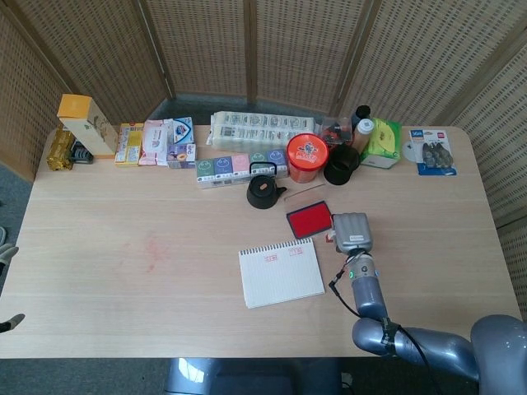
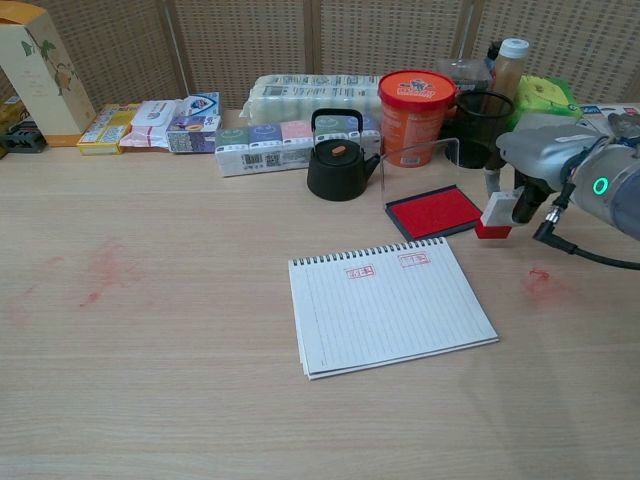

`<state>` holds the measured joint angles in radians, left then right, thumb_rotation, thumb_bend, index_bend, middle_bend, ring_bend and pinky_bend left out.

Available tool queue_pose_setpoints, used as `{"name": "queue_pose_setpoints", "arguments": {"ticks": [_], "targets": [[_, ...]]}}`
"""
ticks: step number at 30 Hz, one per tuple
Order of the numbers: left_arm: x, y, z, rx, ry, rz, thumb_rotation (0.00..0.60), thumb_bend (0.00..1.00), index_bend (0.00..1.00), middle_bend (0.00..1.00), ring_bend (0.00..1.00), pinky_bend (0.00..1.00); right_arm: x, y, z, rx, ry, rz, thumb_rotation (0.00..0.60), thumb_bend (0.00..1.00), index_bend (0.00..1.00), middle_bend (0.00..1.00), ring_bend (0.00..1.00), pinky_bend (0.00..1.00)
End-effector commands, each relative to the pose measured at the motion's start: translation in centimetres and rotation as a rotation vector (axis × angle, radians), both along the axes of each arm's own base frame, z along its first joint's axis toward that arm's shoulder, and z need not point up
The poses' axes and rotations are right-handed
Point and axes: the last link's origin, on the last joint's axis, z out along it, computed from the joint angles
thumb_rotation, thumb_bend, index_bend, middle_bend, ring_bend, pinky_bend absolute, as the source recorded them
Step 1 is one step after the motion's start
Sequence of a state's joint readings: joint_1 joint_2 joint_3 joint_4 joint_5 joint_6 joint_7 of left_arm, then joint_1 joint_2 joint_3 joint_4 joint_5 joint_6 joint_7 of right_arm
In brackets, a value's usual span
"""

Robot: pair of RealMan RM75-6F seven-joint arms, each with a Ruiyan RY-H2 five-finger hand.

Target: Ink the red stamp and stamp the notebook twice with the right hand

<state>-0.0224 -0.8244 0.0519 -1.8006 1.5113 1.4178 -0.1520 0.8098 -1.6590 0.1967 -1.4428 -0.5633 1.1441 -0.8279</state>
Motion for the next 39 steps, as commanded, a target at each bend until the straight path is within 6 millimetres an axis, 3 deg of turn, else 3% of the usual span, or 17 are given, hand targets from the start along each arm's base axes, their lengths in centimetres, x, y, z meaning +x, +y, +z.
{"name": "queue_pose_setpoints", "arguments": {"ticks": [1,5,14,39], "targets": [[0.0,0.0,0.0,-0.001,0.001,0.0,0.6,0.0,0.0,0.0,0.0,0.01,-0.5,0.0,-0.1,-0.003,0.001,-0.004,0.6,0.48,0.72,1.0,0.98,1.0],[0.0,0.0,-0.1,-0.001,0.001,0.0,0.6,0.0,0.0,0.0,0.0,0.01,-1.3,-0.2,0.0,-0.01,0.003,-0.016,0.6,0.47,0.71,1.0,0.98,1.0],[0.1,0.0,-0.3,-0.007,0.006,0.001,0.6,0.0,0.0,0.0,0.0,0.01,-2.7,-0.3,0.6,-0.009,-0.019,-0.06,0.6,0.4,0.58,1.0,0.98,1.0],[0.2,-0.1,-0.2,-0.003,0.005,-0.004,0.6,0.0,0.0,0.0,0.0,0.01,-2.8,0.0,0.8,0.011,-0.029,-0.051,0.6,0.35,0.45,1.0,0.98,1.0]]}}
